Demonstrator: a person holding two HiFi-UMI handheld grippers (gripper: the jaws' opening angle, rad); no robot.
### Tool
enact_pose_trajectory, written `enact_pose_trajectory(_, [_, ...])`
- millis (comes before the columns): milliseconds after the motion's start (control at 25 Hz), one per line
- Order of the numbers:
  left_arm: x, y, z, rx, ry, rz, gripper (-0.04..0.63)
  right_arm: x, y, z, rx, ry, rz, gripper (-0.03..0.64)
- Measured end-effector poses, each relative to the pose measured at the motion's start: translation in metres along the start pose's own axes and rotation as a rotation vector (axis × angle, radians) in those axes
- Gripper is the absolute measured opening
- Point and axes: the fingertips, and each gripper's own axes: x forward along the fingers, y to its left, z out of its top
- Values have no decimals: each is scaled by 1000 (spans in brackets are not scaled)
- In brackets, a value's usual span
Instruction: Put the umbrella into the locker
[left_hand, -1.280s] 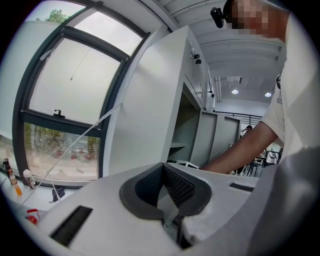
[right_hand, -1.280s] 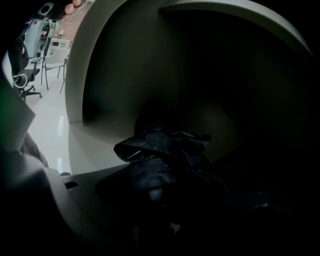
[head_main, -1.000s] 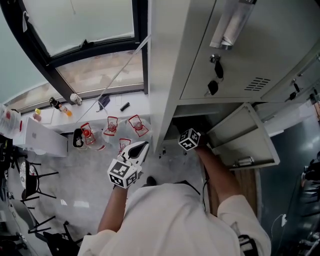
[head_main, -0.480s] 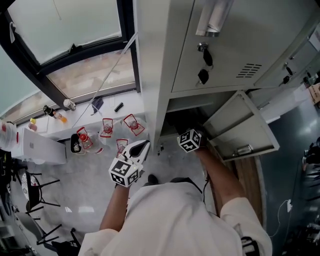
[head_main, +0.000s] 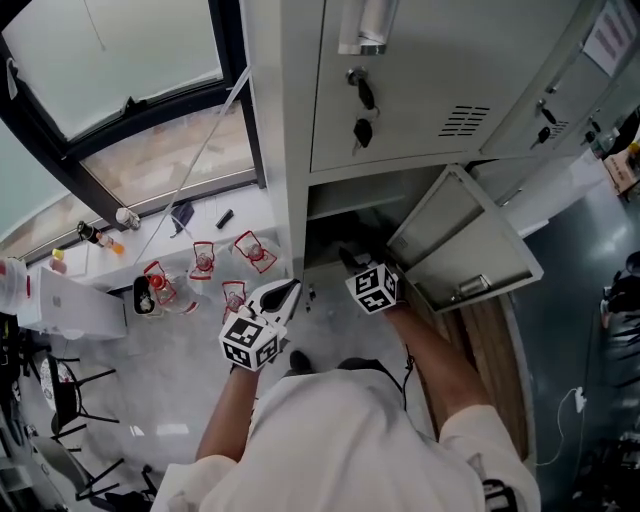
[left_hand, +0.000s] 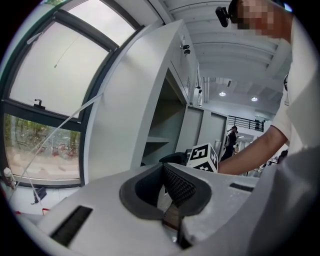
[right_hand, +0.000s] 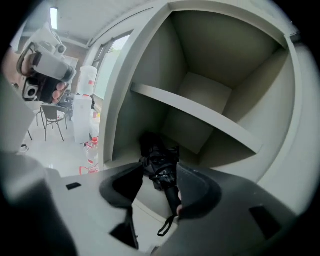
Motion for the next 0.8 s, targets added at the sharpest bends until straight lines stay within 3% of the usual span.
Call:
enact_pose_trajectory(80, [3,-9,-1,1,2,5,5,-11,0,-1,23,-8,20,184])
enact_pose_trajectory(800, [4,-91,-2,1,-25,219,5,-129,8,-5,201,-145,212,67])
